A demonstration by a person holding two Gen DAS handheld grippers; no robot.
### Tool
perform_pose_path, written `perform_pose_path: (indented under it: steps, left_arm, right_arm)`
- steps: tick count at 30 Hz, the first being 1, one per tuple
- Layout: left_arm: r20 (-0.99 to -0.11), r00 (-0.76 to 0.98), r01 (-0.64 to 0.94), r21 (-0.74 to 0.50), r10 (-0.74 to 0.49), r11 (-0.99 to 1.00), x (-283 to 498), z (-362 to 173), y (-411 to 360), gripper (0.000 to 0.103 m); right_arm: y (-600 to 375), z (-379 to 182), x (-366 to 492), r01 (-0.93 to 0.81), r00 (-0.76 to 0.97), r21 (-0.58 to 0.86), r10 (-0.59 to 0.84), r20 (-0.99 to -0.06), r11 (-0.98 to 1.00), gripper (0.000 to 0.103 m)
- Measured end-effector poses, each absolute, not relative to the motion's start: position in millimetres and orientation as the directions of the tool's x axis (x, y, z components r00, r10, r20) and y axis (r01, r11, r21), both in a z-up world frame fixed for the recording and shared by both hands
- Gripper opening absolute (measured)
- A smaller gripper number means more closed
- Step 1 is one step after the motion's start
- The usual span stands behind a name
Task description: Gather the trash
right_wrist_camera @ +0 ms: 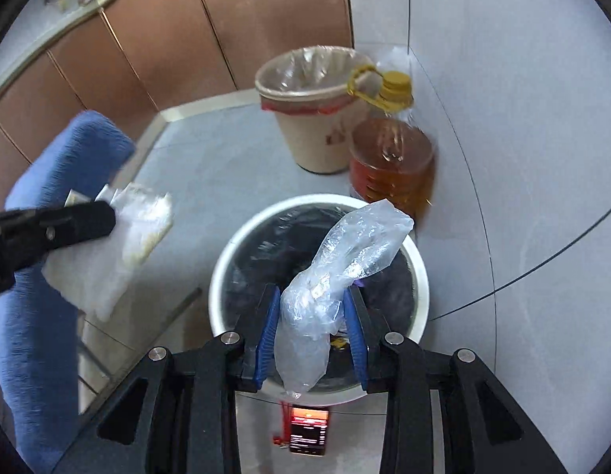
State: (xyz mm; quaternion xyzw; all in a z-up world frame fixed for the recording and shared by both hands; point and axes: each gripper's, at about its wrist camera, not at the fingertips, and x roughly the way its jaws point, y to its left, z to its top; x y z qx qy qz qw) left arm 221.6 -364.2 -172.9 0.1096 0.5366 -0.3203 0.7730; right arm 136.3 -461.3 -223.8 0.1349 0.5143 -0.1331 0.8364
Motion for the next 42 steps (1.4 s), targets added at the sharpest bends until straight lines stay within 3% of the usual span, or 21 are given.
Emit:
perform_pose_path:
  steps: [6,15,26,34,39,42]
  left_arm:
    - [-0.890,0.197,0.599,-0.223,-0.412,0.769,230.7,-183.4,-371.5,0.034]
    - [-0.843,0.242,0.578,-0.273,-0.481,0.769,219.6,-154.0,-339.4,0.034]
    - [-0.698,0.474,0.549,-0.243,-0.537,0.800,172.6,-71.9,-237.4,0.034]
    - [-0.615,0.646,0.475,-0.139,-0.452,0.869,124.6,-28.1,-139.0,0.034]
    - [-0.559,0.752,0.379,-0.066,-0.349,0.923,89.8,-9.4,-77.1,0.049]
    - [-0.528,0.796,0.327,-0.037,-0.296,0.944,73.9,0.5,-44.3,0.052]
  right_arm:
    - [-470.0,-244.8,139.9,0.375,0.406,0.073,-0.092,-0.909,0.924,0.048]
    - [-465.2,-226.9,129.1,0.406,0.435,0.083,-0.113,-0.893,0.910,0.049]
    - [-409.0,-131.6,106.3,0.337,0.587,0.071,-0.151,-0.796,0.939,0.049]
    - [-333.0,-68.7,79.6,0.227,0.696,0.046,-0.129,-0.707,0.973,0.051]
    - [-281.1,-40.1,64.4,0.152,0.743,0.025,-0.097,-0.662,0.988,0.052]
    - [-250.1,-26.5,54.7,0.110,0.768,0.010,-0.078,-0.636,0.994,0.054]
